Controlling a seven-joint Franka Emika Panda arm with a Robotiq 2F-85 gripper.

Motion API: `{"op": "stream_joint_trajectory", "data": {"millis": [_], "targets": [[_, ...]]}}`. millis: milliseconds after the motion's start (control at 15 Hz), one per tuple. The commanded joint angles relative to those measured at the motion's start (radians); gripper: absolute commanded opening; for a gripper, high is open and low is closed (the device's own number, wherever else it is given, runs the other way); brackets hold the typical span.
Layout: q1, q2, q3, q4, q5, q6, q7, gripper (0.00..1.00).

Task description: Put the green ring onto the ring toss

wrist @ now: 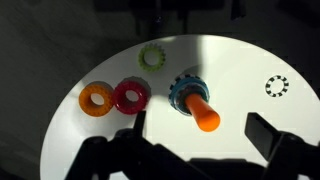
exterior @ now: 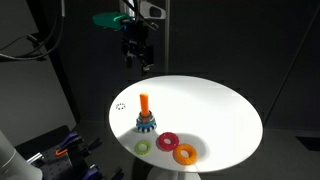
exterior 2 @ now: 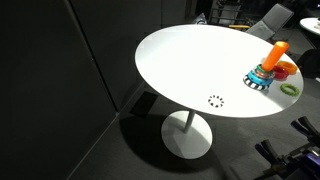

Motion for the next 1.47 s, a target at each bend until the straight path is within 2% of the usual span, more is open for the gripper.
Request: {"op": "stream_joint_trajectory", "data": {"millis": [0,667,1067,1400], "targets": [[-0.001,-0.029,-0.001,-0.085,-0.015,0.092,-0.049,1.00],[-0.008,0.043,0.033,-0.228,-0.064,0.294,0.048,1.00],[-0.015,0.129,0.025,-0.276,-0.099,0.408,0.037,1.00],[-0.008,0.162,0.026,-0.277,-0.088,0.417,0.024,1.00]]}}
